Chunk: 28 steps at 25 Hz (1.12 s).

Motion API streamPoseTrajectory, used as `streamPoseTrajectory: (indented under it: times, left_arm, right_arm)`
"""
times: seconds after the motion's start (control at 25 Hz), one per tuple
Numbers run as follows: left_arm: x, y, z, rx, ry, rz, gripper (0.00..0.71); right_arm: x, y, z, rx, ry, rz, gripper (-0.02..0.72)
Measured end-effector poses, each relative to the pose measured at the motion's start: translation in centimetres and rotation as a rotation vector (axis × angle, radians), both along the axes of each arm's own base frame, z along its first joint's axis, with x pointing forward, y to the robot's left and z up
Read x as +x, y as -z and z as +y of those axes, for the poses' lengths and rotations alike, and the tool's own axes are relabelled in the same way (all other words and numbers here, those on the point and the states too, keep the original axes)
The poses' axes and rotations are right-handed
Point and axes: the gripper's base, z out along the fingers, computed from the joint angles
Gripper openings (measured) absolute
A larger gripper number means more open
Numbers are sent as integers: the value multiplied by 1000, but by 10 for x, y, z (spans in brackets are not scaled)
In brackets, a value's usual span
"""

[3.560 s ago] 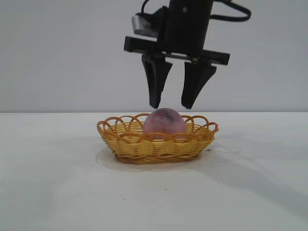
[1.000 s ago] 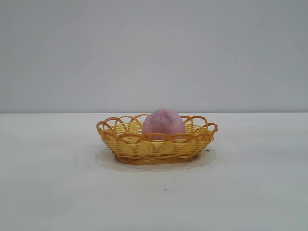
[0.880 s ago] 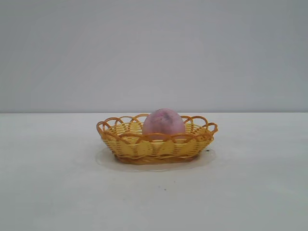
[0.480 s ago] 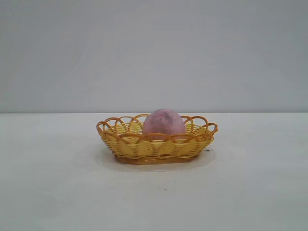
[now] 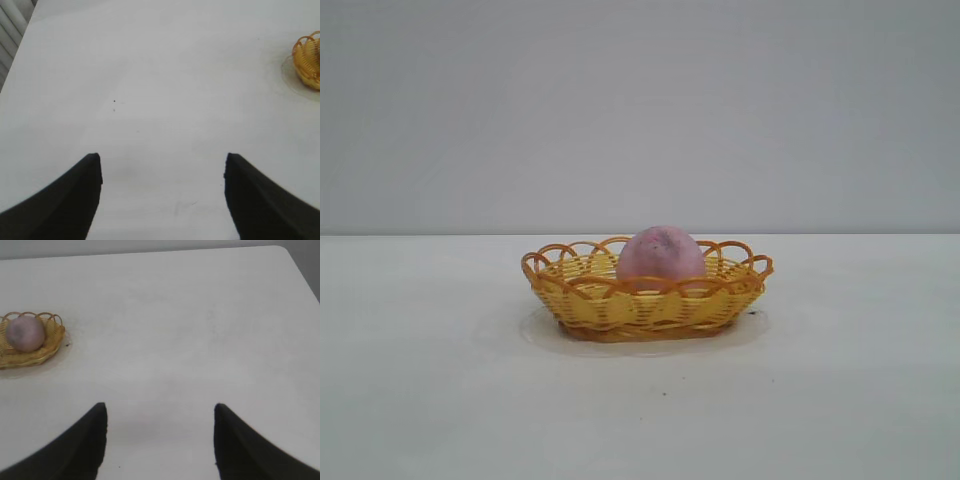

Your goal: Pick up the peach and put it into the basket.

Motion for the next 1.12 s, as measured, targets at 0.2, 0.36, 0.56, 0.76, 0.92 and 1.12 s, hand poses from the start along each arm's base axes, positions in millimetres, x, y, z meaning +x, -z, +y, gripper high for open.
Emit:
streamPoseTrajectory:
  times: [0.2,0.36,0.56,0.76,0.92,1.12]
  left_arm:
    - [0,0,0,0,0,0,458]
    - [0,0,0,0,0,0,458]
    - [0,0,0,0,0,0,458]
    - [0,0,0,0,0,0,458]
    - [0,0,0,0,0,0,458]
    - [0,0,0,0,0,0,458]
  right_arm:
    - [0,0,0,1,-1,0,398]
    - [0,0,0,2,-1,-1,398]
    - [0,0,0,2,-1,-2,398]
    - [0,0,0,2,11,-4,398]
    - [0,0,1,2,44,-4,398]
    - [0,0,1,2,44,-4,398]
